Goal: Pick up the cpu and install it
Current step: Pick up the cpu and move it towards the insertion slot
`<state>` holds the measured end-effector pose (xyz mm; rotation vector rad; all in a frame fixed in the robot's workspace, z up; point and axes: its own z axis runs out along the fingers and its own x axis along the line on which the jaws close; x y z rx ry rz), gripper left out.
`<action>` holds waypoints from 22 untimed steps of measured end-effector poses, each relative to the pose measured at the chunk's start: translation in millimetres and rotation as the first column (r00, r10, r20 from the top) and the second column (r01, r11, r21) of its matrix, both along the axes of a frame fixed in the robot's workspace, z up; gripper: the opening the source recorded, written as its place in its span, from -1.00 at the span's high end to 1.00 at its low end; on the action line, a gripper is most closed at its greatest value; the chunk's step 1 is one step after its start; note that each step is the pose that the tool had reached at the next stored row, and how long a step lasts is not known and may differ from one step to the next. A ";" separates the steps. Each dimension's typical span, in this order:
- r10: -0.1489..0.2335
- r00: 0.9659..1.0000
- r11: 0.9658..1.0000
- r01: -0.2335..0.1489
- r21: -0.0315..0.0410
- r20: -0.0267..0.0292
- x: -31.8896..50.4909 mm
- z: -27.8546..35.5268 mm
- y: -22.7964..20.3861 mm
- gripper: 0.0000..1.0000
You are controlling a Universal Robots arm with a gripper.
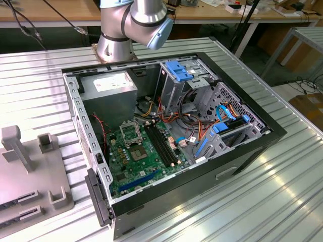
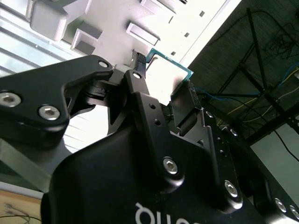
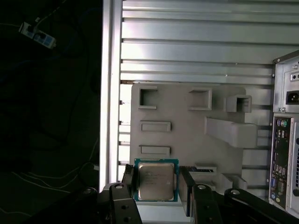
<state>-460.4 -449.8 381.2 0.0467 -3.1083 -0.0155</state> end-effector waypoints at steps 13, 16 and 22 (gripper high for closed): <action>0.000 1.000 1.000 0.000 0.000 0.000 18.0 0.0 0.0 0.06; 0.000 1.000 1.000 0.000 0.000 0.000 21.9 0.1 0.0 0.06; 0.000 1.000 1.000 0.000 0.000 0.000 30.4 0.0 0.0 0.06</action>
